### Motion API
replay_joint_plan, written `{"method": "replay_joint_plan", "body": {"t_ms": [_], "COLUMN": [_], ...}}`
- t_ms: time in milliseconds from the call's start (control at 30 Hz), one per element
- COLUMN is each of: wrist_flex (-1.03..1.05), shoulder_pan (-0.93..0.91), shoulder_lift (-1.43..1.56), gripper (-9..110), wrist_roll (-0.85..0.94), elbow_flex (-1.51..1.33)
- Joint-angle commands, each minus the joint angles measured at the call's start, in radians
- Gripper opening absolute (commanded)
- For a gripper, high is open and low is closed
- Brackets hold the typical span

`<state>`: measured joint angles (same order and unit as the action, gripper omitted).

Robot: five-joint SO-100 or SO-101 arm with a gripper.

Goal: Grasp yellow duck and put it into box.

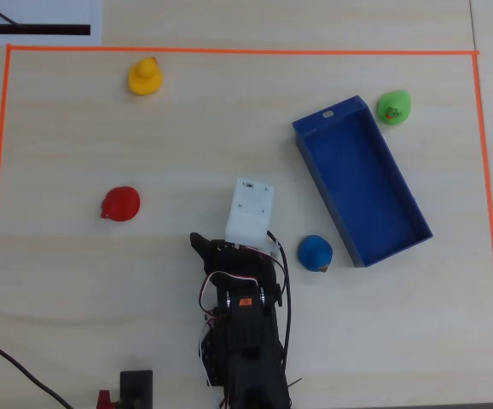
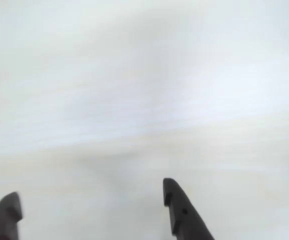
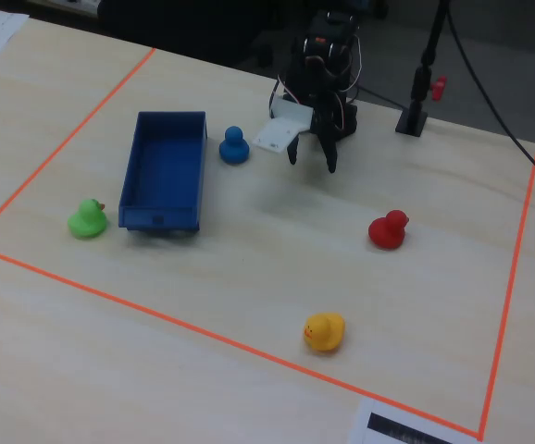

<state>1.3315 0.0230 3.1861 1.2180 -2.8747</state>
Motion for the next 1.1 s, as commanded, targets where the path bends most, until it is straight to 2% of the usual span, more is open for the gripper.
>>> {"method": "replay_joint_plan", "body": {"t_ms": [0, 100, 267, 600, 900, 1067], "wrist_flex": [0.08, 0.149, 0.147, -0.058, -0.038, -0.094], "shoulder_pan": [0.017, 0.012, -0.023, 0.146, 0.249, 0.264], "shoulder_lift": [-0.293, -0.508, -0.773, -1.267, -1.681, -1.838], "gripper": [39, 33, 44, 50, 53, 53], "wrist_roll": [0.014, -0.005, -0.005, -0.117, -0.166, -0.189], "elbow_flex": [0.31, 0.568, 0.847, 1.126, 1.605, 1.732]}}
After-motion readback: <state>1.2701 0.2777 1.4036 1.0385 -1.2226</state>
